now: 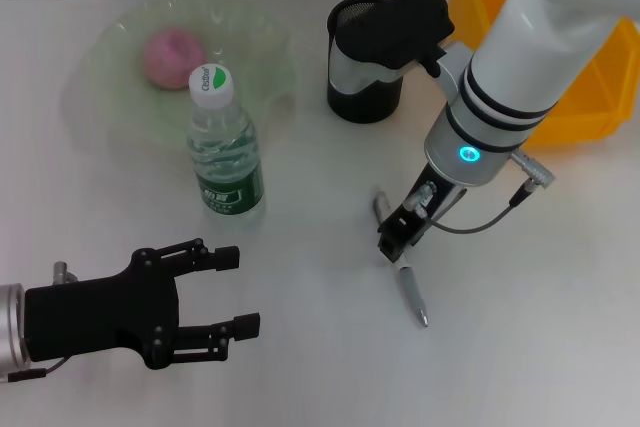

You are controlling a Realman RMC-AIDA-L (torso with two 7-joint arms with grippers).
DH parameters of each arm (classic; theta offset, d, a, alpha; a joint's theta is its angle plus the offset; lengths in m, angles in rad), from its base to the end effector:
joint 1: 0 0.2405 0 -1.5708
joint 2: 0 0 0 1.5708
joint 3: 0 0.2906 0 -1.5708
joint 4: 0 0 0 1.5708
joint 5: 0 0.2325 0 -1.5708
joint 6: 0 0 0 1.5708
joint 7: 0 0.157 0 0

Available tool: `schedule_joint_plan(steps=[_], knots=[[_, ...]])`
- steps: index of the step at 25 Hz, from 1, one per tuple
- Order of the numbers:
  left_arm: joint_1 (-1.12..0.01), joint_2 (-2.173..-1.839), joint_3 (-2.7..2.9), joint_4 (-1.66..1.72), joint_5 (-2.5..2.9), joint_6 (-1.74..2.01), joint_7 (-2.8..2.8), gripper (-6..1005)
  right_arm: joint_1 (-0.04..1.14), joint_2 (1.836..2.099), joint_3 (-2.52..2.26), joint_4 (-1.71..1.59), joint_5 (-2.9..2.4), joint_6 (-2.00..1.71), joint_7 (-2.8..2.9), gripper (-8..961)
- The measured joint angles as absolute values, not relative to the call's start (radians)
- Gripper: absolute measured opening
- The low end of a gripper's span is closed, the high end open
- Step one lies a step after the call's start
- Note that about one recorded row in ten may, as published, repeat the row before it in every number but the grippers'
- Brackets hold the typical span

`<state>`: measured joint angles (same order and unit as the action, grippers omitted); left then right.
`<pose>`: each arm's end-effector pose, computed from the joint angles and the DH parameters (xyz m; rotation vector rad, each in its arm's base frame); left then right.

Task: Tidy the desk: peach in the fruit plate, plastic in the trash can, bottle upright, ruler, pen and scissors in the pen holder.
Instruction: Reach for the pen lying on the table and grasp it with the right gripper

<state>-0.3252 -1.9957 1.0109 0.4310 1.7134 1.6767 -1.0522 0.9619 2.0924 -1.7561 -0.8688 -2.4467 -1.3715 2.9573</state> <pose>-0.3464 0.2660 -0.0494 -2.8345 -0.5419 -0.8631 0.1533 0.4028 -0.1380 -2.5616 1.1061 -0.7655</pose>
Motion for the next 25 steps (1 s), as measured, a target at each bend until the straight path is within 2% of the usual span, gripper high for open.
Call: schedule_joint_plan(steps=[2, 19, 25], knots=[[-0.325, -1.996, 1.011, 0.431, 1.713, 1.677, -1.052, 832, 0.962, 2.092, -1.763, -0.867, -2.439, -1.368, 2.957, 286], [-0.325, -1.996, 1.011, 0.432, 1.713, 1.677, -1.052, 832, 0.972, 2.092, -1.765, -0.864, -2.434, -1.365, 2.959, 261], [-0.325, -1.996, 1.011, 0.433, 1.713, 1.676, -1.051, 832, 0.971, 2.092, -1.766, -0.864, -2.434, -1.364, 2.959, 198]])
